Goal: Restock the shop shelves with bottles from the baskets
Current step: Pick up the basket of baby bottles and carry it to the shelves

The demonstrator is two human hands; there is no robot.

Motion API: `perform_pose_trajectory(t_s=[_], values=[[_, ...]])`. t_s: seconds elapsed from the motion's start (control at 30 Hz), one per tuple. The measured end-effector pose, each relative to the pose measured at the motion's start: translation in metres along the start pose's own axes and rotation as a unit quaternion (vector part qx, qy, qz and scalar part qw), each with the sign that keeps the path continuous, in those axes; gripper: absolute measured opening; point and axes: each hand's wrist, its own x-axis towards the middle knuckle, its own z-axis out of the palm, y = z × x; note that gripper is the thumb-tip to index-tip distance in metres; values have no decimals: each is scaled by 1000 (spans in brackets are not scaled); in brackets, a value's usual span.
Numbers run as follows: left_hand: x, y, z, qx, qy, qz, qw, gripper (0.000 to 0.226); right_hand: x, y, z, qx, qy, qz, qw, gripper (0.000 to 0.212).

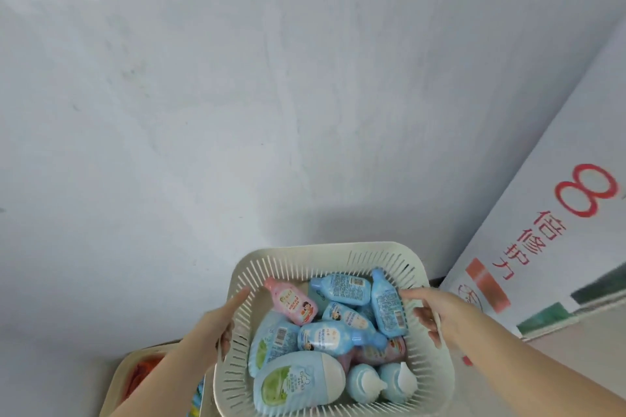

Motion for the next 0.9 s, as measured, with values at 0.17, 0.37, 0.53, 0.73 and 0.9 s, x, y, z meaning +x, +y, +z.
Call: perform_pose_trajectory(t_s=[0.17, 0.37, 0.53, 0.73, 0.9], values=[[-30, 35, 19, 24, -26, 24, 999, 54, -37, -15, -27, 18, 21, -34, 999, 25], [-36, 67, 35, 78, -78, 43, 993, 53, -70, 3, -47, 79, 62, -67, 993, 27], [-38, 80, 52, 153, -139, 56, 977, 53, -102, 39, -52, 139, 101, -65, 983, 28], [-40, 69, 90, 213, -193, 59, 956, 52, -123, 94, -62, 223, 171, -13, 960, 39], [-52, 51, 134, 274, -224, 66, 933, 54, -134, 143, -87, 277, 215, 22, 936, 39]])
